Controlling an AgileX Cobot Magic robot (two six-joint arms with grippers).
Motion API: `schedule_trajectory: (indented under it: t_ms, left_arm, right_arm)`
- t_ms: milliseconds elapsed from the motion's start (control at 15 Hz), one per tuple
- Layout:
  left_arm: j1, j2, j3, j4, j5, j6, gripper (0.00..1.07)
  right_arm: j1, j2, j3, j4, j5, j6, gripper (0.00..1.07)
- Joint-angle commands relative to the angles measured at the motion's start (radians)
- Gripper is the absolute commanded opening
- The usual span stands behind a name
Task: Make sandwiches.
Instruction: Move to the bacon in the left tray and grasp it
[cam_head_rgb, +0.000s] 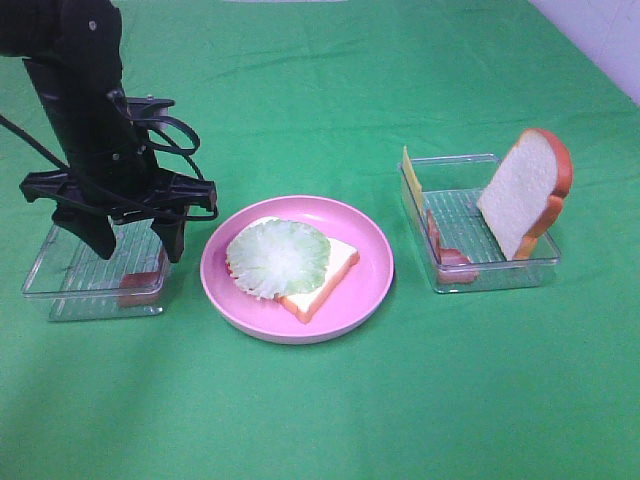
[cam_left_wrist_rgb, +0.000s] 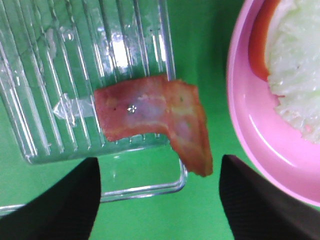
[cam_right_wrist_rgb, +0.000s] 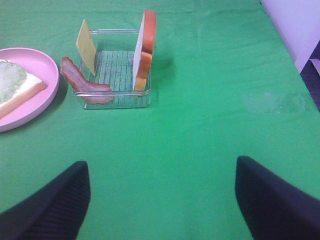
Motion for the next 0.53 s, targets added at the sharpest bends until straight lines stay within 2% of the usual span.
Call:
schedule_trajectory:
  t_ms: [67, 200, 267, 333, 467, 533]
  left_arm:
    - [-0.002, 0.001, 0.006, -0.004, -0.014, -0.004, 0.46]
    - [-0.002, 0.001, 0.006, 0.000, -0.018, -0.004, 0.33]
    - [-0.002, 0.001, 0.006, 0.000, -0.022, -0.004, 0.30]
    - [-0.002, 0.001, 0.006, 0.000, -0.028, -0.007, 0.15]
    - [-0.002, 0.001, 0.006, 0.000, -0.028, -0.007, 0.00]
    - [-0.002, 0.001, 0.006, 0.000, -0.028, -0.007, 0.00]
  right_arm:
    - [-0.006, -0.014, 0.000, 0.004, 0.002, -0.012, 0.75]
    - [-0.006, -0.014, 0.000, 0.004, 0.002, -0.012, 0.75]
    - [-0.006, -0.014, 0.000, 0.004, 0.002, -0.012, 0.75]
    - [-0.006, -0.014, 0.000, 0.004, 0.002, -0.012, 0.75]
    - [-0.006, -0.014, 0.000, 0.004, 0.002, -0.012, 0.75]
    - [-0.006, -0.014, 0.000, 0.004, 0.002, -0.012, 0.75]
